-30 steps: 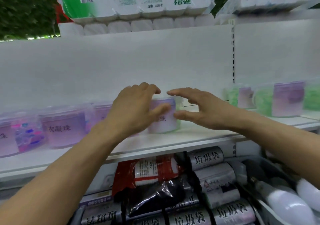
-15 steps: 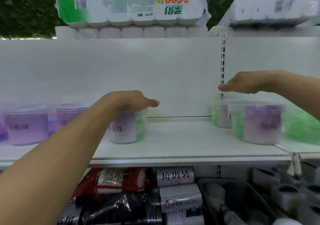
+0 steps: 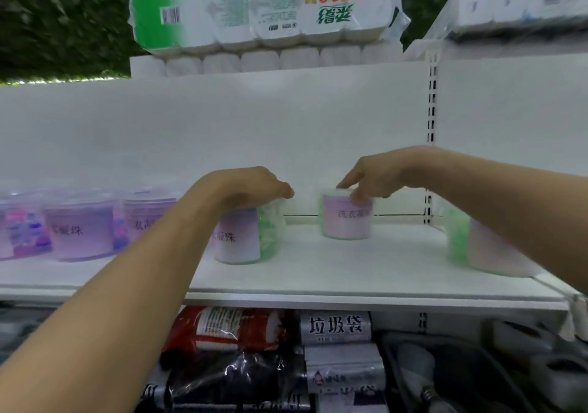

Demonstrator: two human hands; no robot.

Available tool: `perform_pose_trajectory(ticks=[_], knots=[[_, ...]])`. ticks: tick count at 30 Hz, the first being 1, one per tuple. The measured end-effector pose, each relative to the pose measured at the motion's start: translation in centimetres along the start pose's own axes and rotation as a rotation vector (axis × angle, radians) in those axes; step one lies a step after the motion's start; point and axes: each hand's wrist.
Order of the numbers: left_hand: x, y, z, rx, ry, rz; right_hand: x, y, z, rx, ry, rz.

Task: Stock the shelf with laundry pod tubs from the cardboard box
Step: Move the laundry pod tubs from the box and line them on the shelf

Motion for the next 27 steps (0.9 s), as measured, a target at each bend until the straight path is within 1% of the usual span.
perform_pose_trajectory(ticks=[3,5,8,13,14,15,16,18,19,20,22,24,27], knots=[[-0.1,0.0,0.0,0.011,0.011,0.010,2.4,1.1,1.0,0.015,-0.047,-0.049],[-0.2,0.1,0.0,0.018,0.007,0.017,3.4,1.5,1.8,-0.036,-0.077,-0.068],[-0.2,0.3,0.1,0.017,0.011,0.038,3.6,1.8,3.2,-0.145,-0.088,-0.038],[-0.3,-0.1,0.0,-0.006,0.072,0.086,2.8,0.9,4.1,-0.124,0.059,-0.003],[-0.3,-0.3,0.0,-0.053,0.045,0.129,2.7,0.3,4.0,-0.143,0.122,-0.015],[-0.4,-0.7,0.0,-0.148,-0.007,0.197,2.6,-0.7,3.9,-0.185,0.180,-0.031],[-0.4,-1.3,0.2,-0.299,-0.059,0.276,2.4,-1.8,3.9,-0.244,0.213,-0.048],[-0.2,-3.2,0.7,-0.675,-0.041,0.381,1.4,-4.7,3.9,-0.381,0.185,-0.073],[0.2,-4.2,1.2,-0.788,-0.010,0.405,0.6,-6.2,3.8,-0.456,0.133,-0.075],[0.7,-5.0,1.7,-0.819,0.011,0.423,-0.4,-7.9,3.6,-0.530,0.061,-0.062],[2.1,-6.1,2.8,-0.741,0.045,0.439,-2.8,-10.6,3.2,-0.620,-0.054,0.017],[3.4,-6.4,3.5,-0.684,0.047,0.452,-5.0,-12.7,3.0,-0.616,-0.041,0.142],[4.1,-6.3,3.8,-0.692,-0.044,0.473,-6.7,-14.4,3.1,-0.538,0.084,0.288]])
Point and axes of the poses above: each hand's wrist, its own y-axis towards the middle knuckle, its own z-axis out of the palm, x = y × z, and after that the axes turned 2 degrees about -x, right-handed
